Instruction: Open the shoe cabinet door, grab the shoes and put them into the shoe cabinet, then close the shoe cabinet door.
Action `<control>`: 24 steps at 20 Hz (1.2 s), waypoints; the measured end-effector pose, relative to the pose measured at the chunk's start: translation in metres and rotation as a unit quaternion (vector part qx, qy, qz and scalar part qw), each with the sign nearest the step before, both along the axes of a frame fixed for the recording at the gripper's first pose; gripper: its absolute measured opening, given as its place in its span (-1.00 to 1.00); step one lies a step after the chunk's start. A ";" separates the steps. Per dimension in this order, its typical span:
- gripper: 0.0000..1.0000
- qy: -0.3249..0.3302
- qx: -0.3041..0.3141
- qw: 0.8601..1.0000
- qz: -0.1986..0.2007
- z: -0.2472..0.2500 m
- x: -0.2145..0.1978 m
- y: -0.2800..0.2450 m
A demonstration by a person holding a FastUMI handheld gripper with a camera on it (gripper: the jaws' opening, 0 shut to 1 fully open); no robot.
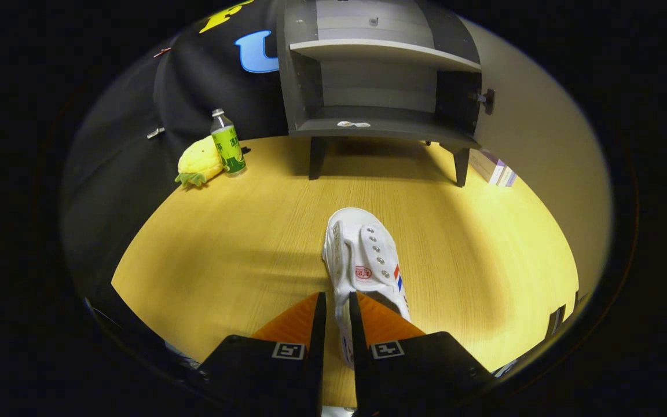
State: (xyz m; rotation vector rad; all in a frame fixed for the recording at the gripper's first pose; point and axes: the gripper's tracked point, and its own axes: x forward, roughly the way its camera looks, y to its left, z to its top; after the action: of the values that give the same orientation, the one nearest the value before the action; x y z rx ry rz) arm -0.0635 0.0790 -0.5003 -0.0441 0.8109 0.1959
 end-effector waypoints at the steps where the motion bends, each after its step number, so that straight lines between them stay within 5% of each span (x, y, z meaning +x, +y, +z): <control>1: -0.46 0.002 0.000 1.000 -0.002 -0.003 0.001 0.000; 24: -0.46 0.032 -0.003 0.999 -0.009 -0.029 -0.004 0.008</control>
State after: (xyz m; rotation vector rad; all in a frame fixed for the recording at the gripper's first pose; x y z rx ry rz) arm -0.0672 0.0872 -0.5292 -0.0360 0.8753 0.1794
